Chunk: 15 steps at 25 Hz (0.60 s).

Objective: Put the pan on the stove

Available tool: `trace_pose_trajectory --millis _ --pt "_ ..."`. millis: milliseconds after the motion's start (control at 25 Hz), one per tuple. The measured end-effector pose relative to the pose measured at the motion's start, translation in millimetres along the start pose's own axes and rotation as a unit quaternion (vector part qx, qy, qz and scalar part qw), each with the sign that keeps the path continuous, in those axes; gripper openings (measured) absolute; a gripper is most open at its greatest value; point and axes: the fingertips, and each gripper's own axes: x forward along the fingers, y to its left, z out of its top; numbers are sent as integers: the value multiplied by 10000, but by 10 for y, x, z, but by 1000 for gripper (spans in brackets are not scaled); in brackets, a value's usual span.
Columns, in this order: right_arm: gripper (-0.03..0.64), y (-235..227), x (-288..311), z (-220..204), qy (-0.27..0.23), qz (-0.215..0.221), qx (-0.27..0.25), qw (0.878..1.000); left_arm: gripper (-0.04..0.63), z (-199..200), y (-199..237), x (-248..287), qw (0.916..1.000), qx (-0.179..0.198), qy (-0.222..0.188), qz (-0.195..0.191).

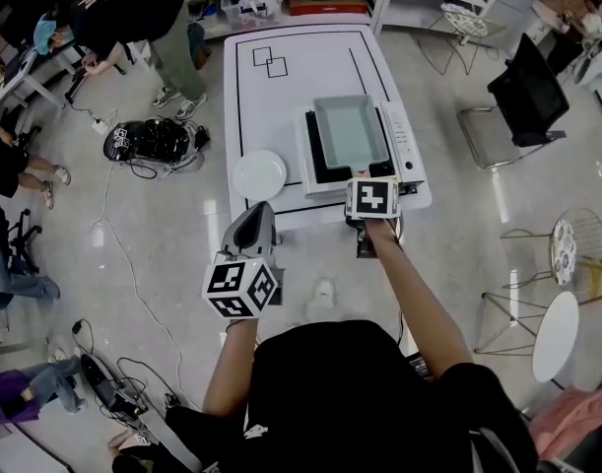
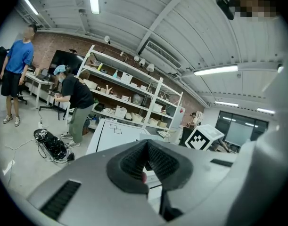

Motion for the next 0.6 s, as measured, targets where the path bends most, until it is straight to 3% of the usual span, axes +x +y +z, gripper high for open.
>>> trace_pose_trajectory --millis 360,600 --pt "146 68 -160 36 -402 217 60 9989 8 20 -48 -124 9999 67 -70 -36" --pt "146 67 -501 172 -900 88 -356 9953 8 84 -165 -211 9996 152 -142 -186"
